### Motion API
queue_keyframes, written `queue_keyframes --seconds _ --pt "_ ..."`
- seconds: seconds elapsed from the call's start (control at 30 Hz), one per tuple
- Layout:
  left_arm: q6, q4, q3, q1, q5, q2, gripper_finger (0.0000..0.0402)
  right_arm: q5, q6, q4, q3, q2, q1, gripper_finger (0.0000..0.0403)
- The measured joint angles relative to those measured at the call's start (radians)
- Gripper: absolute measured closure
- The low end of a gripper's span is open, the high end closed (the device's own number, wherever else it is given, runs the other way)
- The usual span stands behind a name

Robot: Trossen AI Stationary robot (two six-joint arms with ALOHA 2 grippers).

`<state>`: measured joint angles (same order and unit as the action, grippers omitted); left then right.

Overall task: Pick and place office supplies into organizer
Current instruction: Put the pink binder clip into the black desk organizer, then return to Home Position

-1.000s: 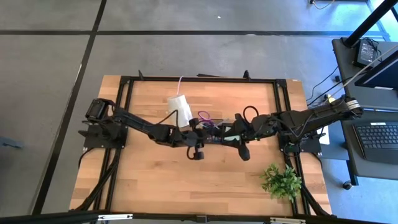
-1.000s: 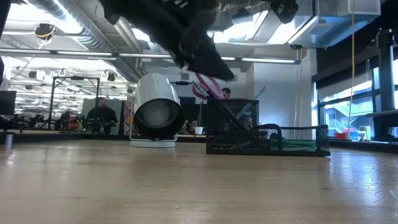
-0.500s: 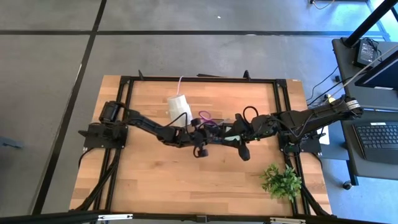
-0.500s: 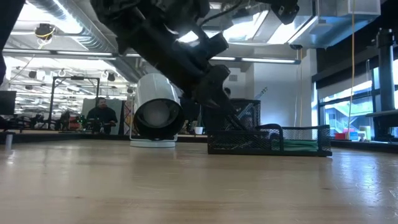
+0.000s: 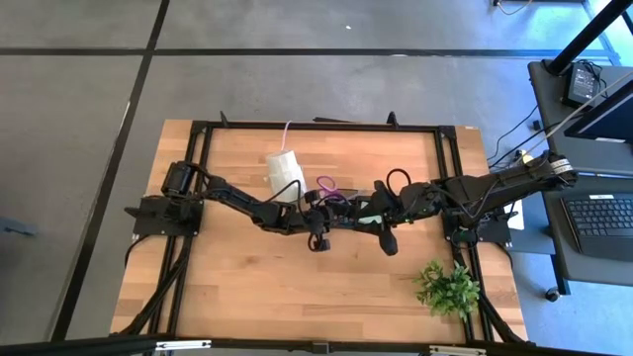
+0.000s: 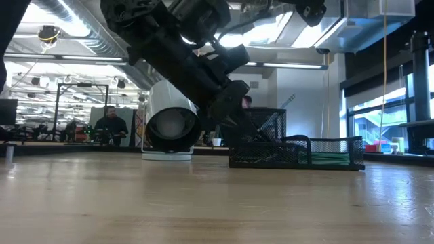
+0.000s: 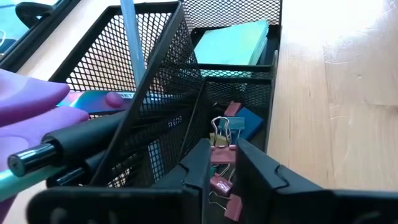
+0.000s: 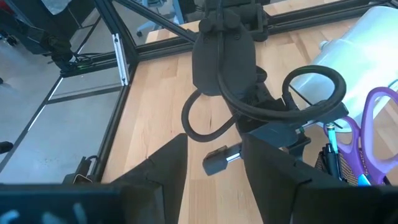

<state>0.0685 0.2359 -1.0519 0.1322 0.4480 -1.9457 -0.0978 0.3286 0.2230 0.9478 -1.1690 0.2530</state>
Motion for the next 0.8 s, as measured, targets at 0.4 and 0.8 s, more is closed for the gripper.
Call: queue_keyframes --seconds 0.4,0.8 --pt "-0.001 0.0 0.0 0.0 0.005 0.0 0.0308 0.0 0.003 0.0 0.0 0.0 0.0 0.0246" --pt "-0.004 -0.031 0.0 0.037 -0.056 0.189 0.0305 0.001 0.003 -0.003 0.0 0.001 0.0 0.0246"
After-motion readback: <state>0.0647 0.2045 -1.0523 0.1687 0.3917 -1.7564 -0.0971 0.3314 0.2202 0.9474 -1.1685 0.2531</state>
